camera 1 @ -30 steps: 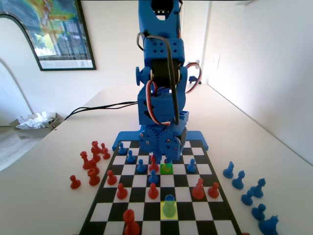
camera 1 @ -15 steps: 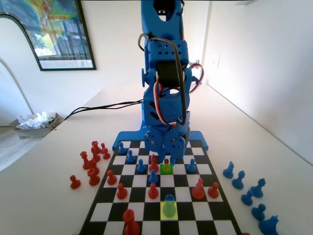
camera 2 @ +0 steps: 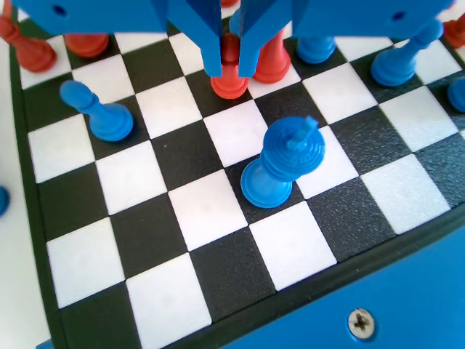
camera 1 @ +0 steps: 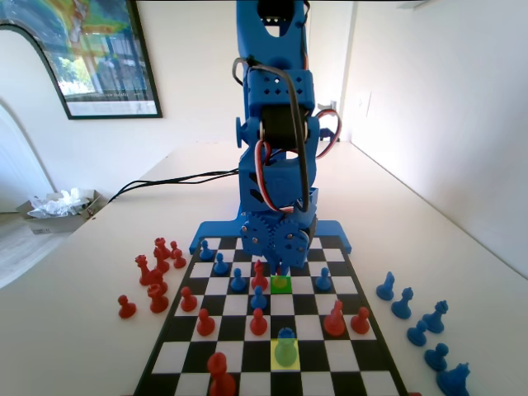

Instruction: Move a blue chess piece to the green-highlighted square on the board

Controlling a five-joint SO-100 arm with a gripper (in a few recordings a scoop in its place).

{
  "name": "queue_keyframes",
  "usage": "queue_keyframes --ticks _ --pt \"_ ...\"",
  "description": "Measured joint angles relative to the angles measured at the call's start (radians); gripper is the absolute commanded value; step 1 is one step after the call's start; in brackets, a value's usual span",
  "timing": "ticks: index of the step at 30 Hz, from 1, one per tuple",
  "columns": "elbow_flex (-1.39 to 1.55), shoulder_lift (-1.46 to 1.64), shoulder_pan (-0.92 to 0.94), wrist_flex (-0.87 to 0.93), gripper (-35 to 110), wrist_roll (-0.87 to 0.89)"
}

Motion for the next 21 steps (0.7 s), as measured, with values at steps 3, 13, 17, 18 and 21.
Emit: queue_keyframes --ticks 3,13,17,18,21 --pt "-0.029 0.0 0.0 0.04 1 0.023" --pt "-0.195 0.092 -0.029 0.261 1 0.104" --pt "-0.219 0.19 -0.02 0.367 1 0.097" --pt "-0.221 0.215 -0.02 0.396 1 0.097" --pt "-0.221 0.308 -0.009 0.477 1 0.06"
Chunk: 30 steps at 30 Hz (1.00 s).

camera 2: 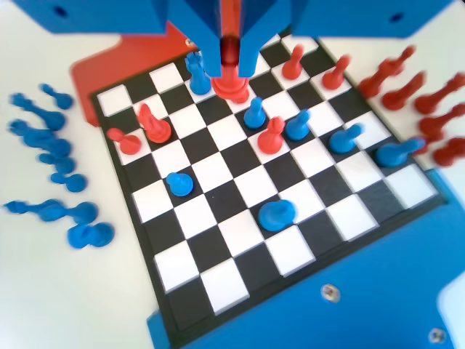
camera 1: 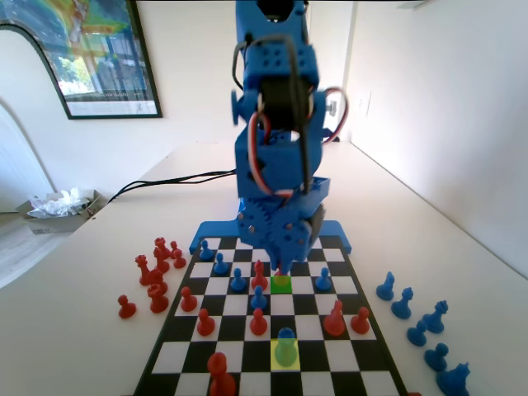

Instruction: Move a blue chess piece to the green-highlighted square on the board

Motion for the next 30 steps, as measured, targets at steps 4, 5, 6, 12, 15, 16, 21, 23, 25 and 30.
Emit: queue_keyframes --ticks 4,5,6,12,15,16,21,23,25,30 --pt "0.0 0.147 0.084 0.109 1 -0.083" --pt "0.0 0.181 0.115 0.135 1 -0.104" --pt "0.0 0.213 0.152 0.156 1 -0.133" --pt "0.028 0.322 0.403 0.219 1 -0.261" --pt "0.054 0.333 0.535 0.225 1 -0.314" --pt "0.055 0.333 0.581 0.225 1 -0.333" --pt "0.1 0.334 0.75 0.225 1 -0.428" --pt "0.115 0.319 0.805 0.232 1 -0.474" --pt "0.132 0.304 0.857 0.239 1 -0.512" --pt "0.137 0.198 0.963 0.256 1 -0.586"
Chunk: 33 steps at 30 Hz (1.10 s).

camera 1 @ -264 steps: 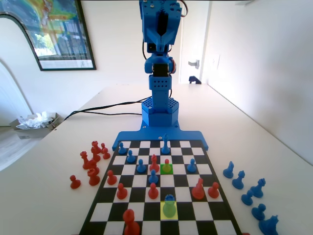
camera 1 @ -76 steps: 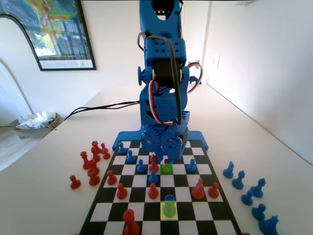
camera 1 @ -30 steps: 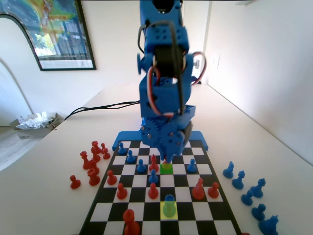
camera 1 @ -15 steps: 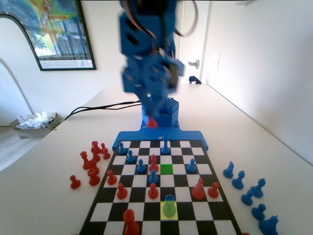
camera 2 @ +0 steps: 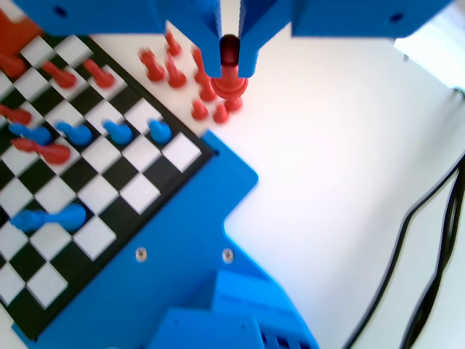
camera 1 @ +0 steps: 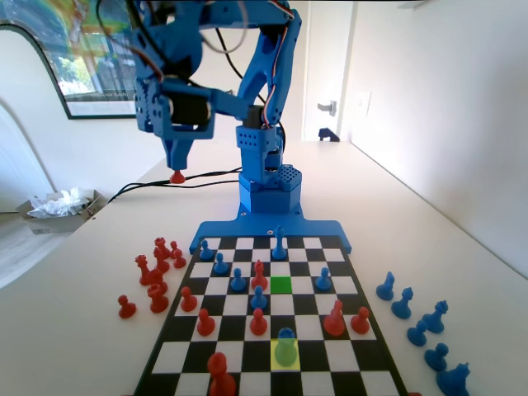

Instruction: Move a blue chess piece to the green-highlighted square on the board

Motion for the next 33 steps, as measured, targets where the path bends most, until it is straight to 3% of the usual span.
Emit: queue_keyframes --ticks 7,19,33 --pt "-0.06 -0.206 0.032 -0.058 1 0.031" --pt "-0.094 -0.414 0.028 -0.353 1 0.094" --pt "-0.161 -0.52 0.04 -0.434 1 0.074"
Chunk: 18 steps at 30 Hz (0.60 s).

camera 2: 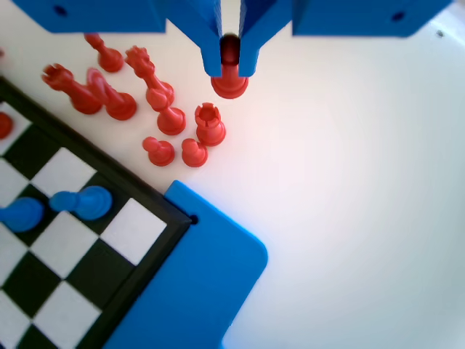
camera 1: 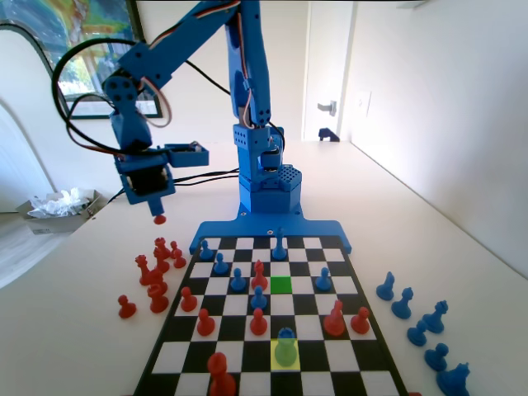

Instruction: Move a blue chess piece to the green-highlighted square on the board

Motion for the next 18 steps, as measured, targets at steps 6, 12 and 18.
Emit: queue_keyframes --ticks 6,12,18 --pt "0.172 0.048 -0.003 -0.117 1 -0.075" --pt "0.285 0.078 0.0 -0.227 1 -0.098" --pt "0.365 0.078 -0.02 -0.325 1 -0.107"
